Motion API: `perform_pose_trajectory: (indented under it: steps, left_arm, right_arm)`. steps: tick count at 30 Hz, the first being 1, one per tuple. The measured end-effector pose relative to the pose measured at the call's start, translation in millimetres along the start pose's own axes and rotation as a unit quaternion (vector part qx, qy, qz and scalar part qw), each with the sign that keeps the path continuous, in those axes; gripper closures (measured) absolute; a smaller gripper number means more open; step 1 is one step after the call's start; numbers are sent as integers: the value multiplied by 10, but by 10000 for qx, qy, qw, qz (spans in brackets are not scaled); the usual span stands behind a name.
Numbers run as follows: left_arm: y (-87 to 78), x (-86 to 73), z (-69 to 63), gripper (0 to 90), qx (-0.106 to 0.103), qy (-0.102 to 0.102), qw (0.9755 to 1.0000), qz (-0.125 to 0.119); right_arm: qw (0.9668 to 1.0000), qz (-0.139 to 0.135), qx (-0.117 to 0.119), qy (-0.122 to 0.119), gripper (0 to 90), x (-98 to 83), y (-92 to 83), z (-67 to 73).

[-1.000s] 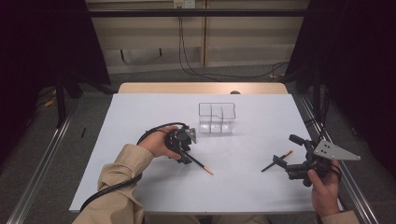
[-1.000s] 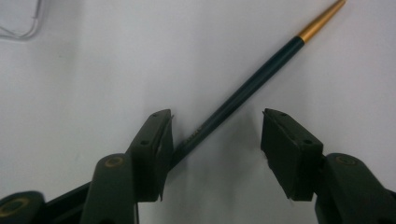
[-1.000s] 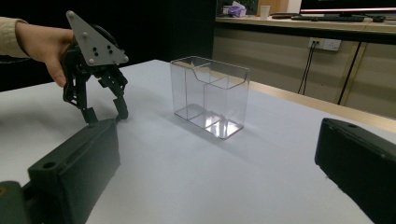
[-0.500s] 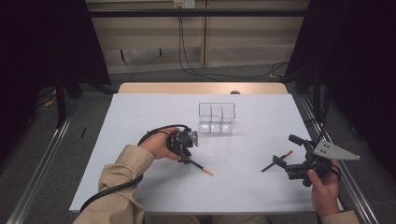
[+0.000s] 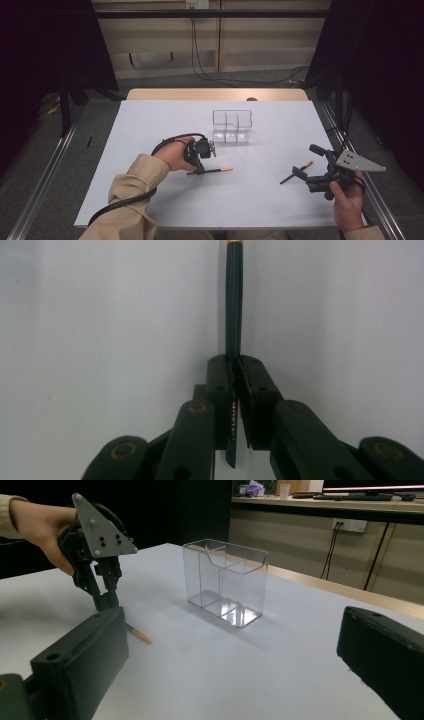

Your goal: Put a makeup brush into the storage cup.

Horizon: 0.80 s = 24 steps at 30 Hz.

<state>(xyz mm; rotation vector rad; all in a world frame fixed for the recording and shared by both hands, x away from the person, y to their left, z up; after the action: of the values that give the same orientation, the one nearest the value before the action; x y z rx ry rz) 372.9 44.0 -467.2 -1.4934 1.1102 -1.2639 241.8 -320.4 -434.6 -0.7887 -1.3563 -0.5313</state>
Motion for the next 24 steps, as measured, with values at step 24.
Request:
perform_pose_trajectory:
  steps: [24]
  left_arm:
    - [-97, -118, -40, 849, -81, -778, 9944, -704]
  right_arm:
    - [10000, 61, 60, 4, 0, -4, 45, 11]
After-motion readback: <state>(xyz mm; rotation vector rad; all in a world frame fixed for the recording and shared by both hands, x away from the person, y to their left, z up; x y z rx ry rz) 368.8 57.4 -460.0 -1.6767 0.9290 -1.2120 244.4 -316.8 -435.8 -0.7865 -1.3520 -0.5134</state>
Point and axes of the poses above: each handheld gripper's, and its own axes: y roughly forward along the jaws, x roughly out of its top, z roughly to its left, the point moved 2 cm from there along y, roughly forward along the jaws, and after that the axes turned 1 degree about -y, right-handed, at the moved point
